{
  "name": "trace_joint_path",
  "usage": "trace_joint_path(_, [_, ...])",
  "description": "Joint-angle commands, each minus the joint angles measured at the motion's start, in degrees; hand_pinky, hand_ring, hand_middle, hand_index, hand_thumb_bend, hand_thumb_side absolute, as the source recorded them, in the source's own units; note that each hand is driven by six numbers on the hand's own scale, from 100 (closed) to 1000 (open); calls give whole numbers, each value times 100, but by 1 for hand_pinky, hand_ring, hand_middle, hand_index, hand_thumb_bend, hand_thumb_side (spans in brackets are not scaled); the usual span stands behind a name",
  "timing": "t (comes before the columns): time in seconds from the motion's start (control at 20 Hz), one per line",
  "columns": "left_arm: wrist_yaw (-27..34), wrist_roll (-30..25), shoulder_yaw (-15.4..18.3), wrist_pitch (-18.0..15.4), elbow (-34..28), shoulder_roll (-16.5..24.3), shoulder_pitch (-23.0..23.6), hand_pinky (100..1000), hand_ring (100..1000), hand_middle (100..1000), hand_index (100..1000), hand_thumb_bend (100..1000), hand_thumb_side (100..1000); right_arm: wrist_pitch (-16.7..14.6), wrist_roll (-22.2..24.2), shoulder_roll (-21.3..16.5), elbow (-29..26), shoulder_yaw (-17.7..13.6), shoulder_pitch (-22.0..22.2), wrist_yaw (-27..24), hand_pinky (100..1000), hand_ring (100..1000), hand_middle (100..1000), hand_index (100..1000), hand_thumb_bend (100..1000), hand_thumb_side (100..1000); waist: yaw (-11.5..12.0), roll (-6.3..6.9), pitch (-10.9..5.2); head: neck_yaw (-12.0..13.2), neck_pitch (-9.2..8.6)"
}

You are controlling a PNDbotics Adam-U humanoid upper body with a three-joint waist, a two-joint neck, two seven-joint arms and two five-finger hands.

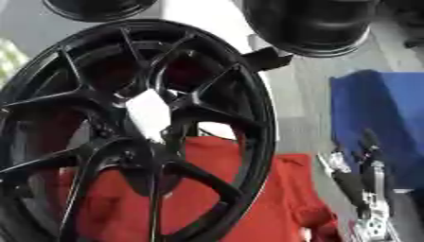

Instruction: Pull the pin out of the wheel hub.

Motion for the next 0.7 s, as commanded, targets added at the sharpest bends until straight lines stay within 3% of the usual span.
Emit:
trace_joint_path(0.05, [-28, -18, -18, -19, -67, 112, -68, 650, 546, 496, 721, 128, 1000, 141, -16, -105, -58, -29, -11, -122, 892, 1000, 1000, 1000, 100, 344, 2, 15, -148, 27, -66])
trace_joint_path(0.1, [-27, -15, -16, -18, -67, 113, -68, 650, 547, 496, 721, 128, 1000, 253, -102, -101, -31, -50, -9, -158, 852, 1000, 997, 1000, 100, 617, 3, 14, -147, 36, -69])
trace_joint_path(0.15, [-26, -11, -13, -16, -69, 112, -68, 650, 547, 496, 721, 128, 1000, 387, -226, -97, -13, -65, -13, -212, 842, 1000, 977, 1000, 100, 655, 5, 13, -147, 44, -73])
trace_joint_path(0.2, [-23, -6, -9, -14, -72, 113, -68, 650, 547, 496, 720, 128, 1000, 552, -388, -90, 2, -81, -18, -296, 769, 967, 841, 956, 100, 722, 8, 11, -144, 66, -78])
trace_joint_path(0.25, [-20, 0, -4, -12, -76, 115, -67, 650, 547, 496, 720, 129, 1000, 706, -564, -95, -6, -96, -28, -360, 752, 920, 823, 937, 100, 751, 13, 9, -142, 88, -83])
trace_joint_path(0.4, [-8, 18, 13, -6, -93, 120, -61, 650, 547, 496, 720, 129, 1000, 1065, -1093, -131, -161, -133, -70, -264, 745, 892, 820, 931, 100, 795, 42, -3, -130, 181, -105])
trace_joint_path(0.55, [4, 41, 32, 5, -104, 134, -45, 649, 546, 496, 720, 128, 1000, 1335, -1275, -170, -425, -121, -89, -57, 753, 902, 817, 926, 100, 809, 76, -23, -125, 270, -118])
trace_joint_path(0.7, [-1, 55, 43, 9, -115, 180, -20, 649, 546, 496, 720, 126, 1000, 1457, -1203, -385, -946, -127, 66, 210, 766, 920, 828, 939, 100, 716, 68, -63, -141, 297, -76])
